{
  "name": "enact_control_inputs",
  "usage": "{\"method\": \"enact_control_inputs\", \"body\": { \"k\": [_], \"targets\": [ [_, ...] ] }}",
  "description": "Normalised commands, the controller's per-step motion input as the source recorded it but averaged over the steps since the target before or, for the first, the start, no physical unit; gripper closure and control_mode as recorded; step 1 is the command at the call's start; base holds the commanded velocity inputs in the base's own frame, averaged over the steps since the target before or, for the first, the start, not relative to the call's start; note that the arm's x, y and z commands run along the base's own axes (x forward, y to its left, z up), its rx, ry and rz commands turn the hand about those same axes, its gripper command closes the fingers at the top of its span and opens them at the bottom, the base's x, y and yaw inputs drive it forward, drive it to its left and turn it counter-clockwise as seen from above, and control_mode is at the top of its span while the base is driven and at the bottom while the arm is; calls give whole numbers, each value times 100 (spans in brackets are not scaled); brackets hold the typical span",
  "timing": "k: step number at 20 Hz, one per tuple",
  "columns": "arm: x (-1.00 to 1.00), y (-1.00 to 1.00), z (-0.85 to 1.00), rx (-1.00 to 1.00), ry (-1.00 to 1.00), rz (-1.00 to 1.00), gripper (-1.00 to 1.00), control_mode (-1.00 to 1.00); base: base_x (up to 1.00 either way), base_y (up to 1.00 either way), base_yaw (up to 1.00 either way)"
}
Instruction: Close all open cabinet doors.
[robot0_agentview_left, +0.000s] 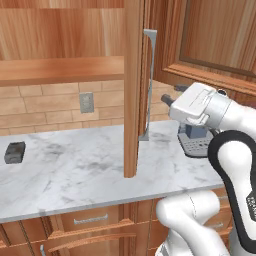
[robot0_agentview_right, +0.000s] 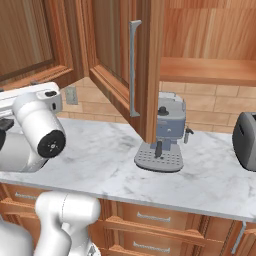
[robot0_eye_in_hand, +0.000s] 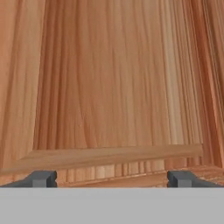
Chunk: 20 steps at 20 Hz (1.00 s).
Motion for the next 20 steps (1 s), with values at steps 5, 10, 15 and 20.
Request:
{"method": "enact_control_inputs", "body": {
  "k": [5, 10, 15, 20],
  "targets": [
    [0, 30, 0, 0, 0, 10, -100, -100, 0, 0, 0],
    [0, 24, 0, 0, 0, 9, -100, -100, 0, 0, 0],
    [0, 29, -1, 0, 0, 9, -100, -100, 0, 0, 0],
    [2, 31, -8, 0, 0, 4, -100, -100, 0, 0, 0]
  ]
}}
